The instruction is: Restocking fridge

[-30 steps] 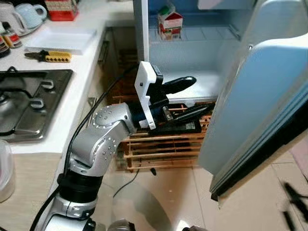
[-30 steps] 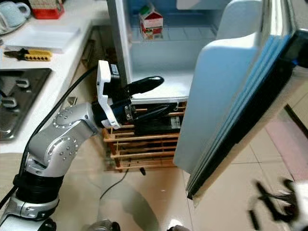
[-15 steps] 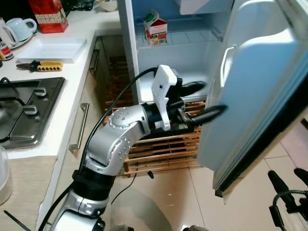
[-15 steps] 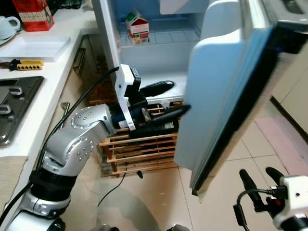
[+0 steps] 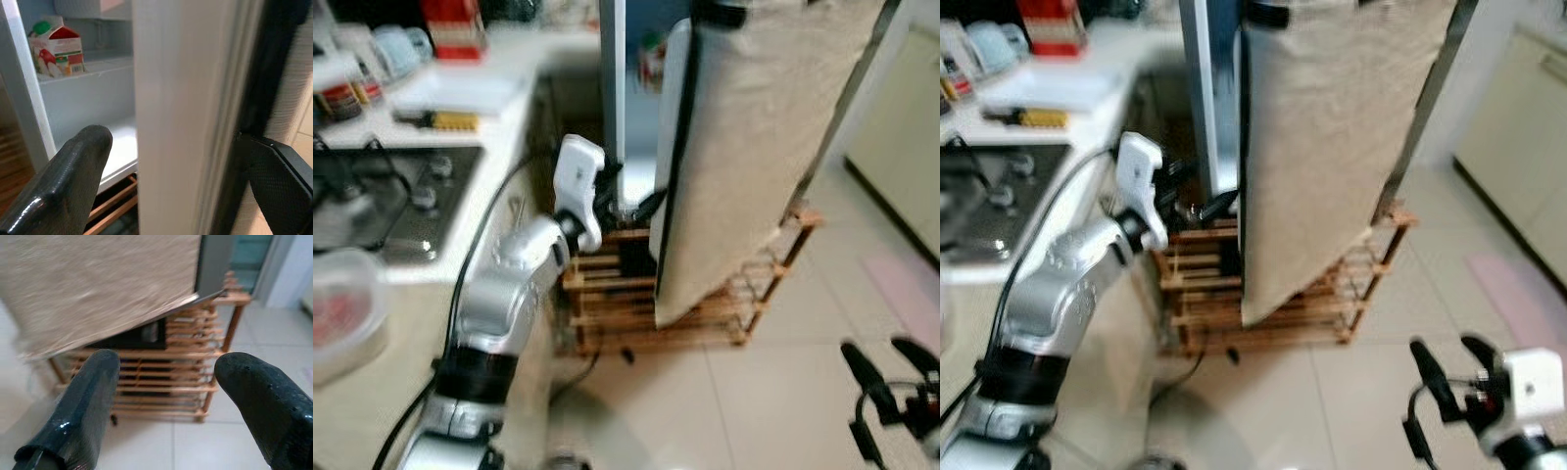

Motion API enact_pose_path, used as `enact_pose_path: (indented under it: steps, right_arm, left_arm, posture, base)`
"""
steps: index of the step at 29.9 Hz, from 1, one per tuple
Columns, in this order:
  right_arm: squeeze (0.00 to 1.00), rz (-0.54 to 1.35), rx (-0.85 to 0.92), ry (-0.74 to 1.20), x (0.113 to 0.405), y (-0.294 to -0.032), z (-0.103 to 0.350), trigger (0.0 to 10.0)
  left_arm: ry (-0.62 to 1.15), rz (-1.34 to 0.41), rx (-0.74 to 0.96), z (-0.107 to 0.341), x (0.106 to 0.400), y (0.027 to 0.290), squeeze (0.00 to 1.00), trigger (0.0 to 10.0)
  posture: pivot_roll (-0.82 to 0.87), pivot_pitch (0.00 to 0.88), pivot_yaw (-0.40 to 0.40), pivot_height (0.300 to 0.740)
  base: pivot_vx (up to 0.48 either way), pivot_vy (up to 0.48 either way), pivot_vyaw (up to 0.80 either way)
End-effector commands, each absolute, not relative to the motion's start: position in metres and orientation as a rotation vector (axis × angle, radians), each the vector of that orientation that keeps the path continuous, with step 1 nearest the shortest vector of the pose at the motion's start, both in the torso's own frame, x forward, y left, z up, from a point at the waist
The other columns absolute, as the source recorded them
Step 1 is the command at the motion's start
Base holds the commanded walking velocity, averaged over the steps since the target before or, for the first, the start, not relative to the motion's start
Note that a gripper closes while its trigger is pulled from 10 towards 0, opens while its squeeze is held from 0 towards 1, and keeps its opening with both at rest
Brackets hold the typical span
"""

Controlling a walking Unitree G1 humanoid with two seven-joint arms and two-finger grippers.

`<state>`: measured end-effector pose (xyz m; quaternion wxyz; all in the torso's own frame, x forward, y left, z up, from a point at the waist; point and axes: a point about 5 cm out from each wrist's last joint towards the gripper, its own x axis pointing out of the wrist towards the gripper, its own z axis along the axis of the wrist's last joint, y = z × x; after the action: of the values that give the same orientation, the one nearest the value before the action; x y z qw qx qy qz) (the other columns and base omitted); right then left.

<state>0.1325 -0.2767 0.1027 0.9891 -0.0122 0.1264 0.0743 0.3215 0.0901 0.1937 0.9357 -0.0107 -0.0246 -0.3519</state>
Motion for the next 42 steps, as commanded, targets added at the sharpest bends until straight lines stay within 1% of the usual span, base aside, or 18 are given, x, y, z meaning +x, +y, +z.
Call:
enact_pose_path:
  steps: [1, 5, 6, 7, 8, 9, 10, 12, 16, 18, 20, 23, 26, 30, 33, 35, 38, 42]
  right_arm:
    - [0.0, 0.173, -0.02, 0.239, 0.135, -0.274, 0.106, 10.0]
    - [0.0, 0.193, -0.028, 0.246, 0.145, -0.266, 0.102, 10.0]
    - [0.0, 0.182, -0.059, 0.273, 0.151, -0.265, 0.098, 10.0]
    - [0.0, 0.182, -0.059, 0.273, 0.151, -0.265, 0.098, 10.0]
    - [0.0, 0.174, -0.064, 0.276, 0.154, -0.264, 0.097, 10.0]
    - [0.0, 0.174, -0.066, 0.264, 0.161, -0.261, 0.096, 10.0]
    - [0.0, 0.174, -0.066, 0.264, 0.161, -0.261, 0.096, 10.0]
    - [0.0, 0.204, -0.045, 0.231, 0.17, -0.249, 0.099, 10.0]
    - [0.0, 0.287, -0.022, 0.191, 0.18, -0.226, 0.106, 10.0]
    - [0.0, 0.302, -0.027, 0.181, 0.183, -0.22, 0.108, 10.0]
    - [0.0, 0.309, -0.03, 0.148, 0.187, -0.217, 0.114, 10.0]
    - [0.0, 0.275, -0.028, 0.094, 0.195, -0.211, 0.127, 10.0]
    - [0.0, 0.228, -0.039, 0.073, 0.199, -0.209, 0.135, 10.0]
    - [0.0, 0.17, -0.069, 0.037, 0.202, -0.203, 0.143, 10.0]
    - [0.0, 0.114, -0.031, -0.04, 0.208, -0.191, 0.157, 10.0]
    - [0.0, 0.117, -0.029, -0.056, 0.21, -0.186, 0.161, 10.0]
    - [0.0, 0.135, -0.013, -0.075, 0.216, -0.179, 0.167, 10.0]
    - [0.0, 0.186, -0.079, -0.078, 0.222, -0.168, 0.173, 10.0]
  left_arm:
    - [-0.062, -0.691, -0.012, 0.198, 0.325, 0.091, 0.0, 10.0]
    - [-0.048, -0.55, 0.025, 0.196, 0.333, 0.112, 0.0, 10.0]
    - [-0.018, -0.425, 0.075, 0.191, 0.337, 0.128, 0.0, 10.0]
    - [-0.018, -0.425, 0.075, 0.191, 0.337, 0.128, 0.0, 10.0]
    - [-0.005, -0.353, 0.108, 0.188, 0.338, 0.138, 0.0, 10.0]
    - [0.015, -0.226, 0.138, 0.182, 0.338, 0.156, 0.0, 10.0]
    - [0.015, -0.226, 0.138, 0.182, 0.338, 0.156, 0.0, 10.0]
    - [0.009, -0.162, 0.198, 0.18, 0.334, 0.169, 0.0, 10.0]
    - [-0.049, -0.238, 0.074, 0.189, 0.326, 0.159, 0.0, 10.0]
    - [-0.075, -0.3, 0.075, 0.192, 0.321, 0.15, 0.0, 10.0]
    - [-0.065, -0.338, 0.01, 0.192, 0.317, 0.144, 0.0, 10.0]
    - [-0.067, -0.362, -0.023, 0.192, 0.309, 0.138, 0.0, 10.0]
    - [-0.072, -0.36, -0.022, 0.191, 0.303, 0.136, 0.0, 10.0]
    - [-0.084, -0.39, 0.044, 0.188, 0.293, 0.129, 0.0, 10.0]
    - [-0.103, -0.425, 0.118, 0.189, 0.285, 0.122, 0.0, 10.0]
    - [-0.109, -0.405, 0.096, 0.19, 0.284, 0.123, 0.0, 10.0]
    - [-0.104, -0.355, -0.005, 0.191, 0.282, 0.126, 0.0, 10.0]
    - [-0.11, -0.323, 0.026, 0.19, 0.278, 0.131, 0.0, 10.0]
  posture:
    - [-0.1, 0.035, 0.01, 0.74]
    - [-0.08, 0.034, 0.003, 0.74]
    - [-0.08, 0.034, 0.004, 0.74]
    - [-0.08, 0.034, 0.004, 0.74]
    - [-0.07, 0.035, 0.003, 0.74]
    - [-0.07, 0.036, 0.0, 0.74]
    - [-0.07, 0.036, 0.0, 0.74]
    - [-0.06, 0.039, -0.007, 0.74]
    - [-0.03, 0.044, -0.026, 0.74]
    - [-0.03, 0.044, -0.027, 0.74]
    - [-0.03, 0.045, -0.023, 0.74]
    - [-0.03, 0.044, -0.015, 0.74]
    - [-0.03, 0.042, -0.011, 0.74]
    - [-0.03, 0.045, -0.007, 0.74]
    - [-0.03, 0.049, -0.005, 0.74]
    - [-0.03, 0.051, -0.005, 0.74]
    - [-0.03, 0.058, -0.009, 0.74]
    - [-0.03, 0.059, -0.027, 0.74]
  base:
    - [0.0, 0.0, 0.0]
    - [0.0, 0.0, 0.0]
    - [0.0, 0.0, 0.0]
    - [0.0, 0.0, 0.0]
    - [0.0, 0.0, 0.0]
    - [0.0, 0.0, 0.0]
    - [0.0, 0.0, 0.0]
    - [0.0, 0.0, 0.0]
    - [0.0, 0.0, 0.0]
    - [0.0, 0.0, 0.0]
    - [0.0, 0.0, 0.0]
    - [0.0, 0.0, 0.0]
    - [0.0, 0.0, 0.0]
    - [0.0, 0.0, 0.0]
    - [0.0, 0.0, 0.0]
    - [0.0, 0.0, 0.0]
    - [0.0, 0.0, 0.0]
    - [0.0, 0.0, 0.0]
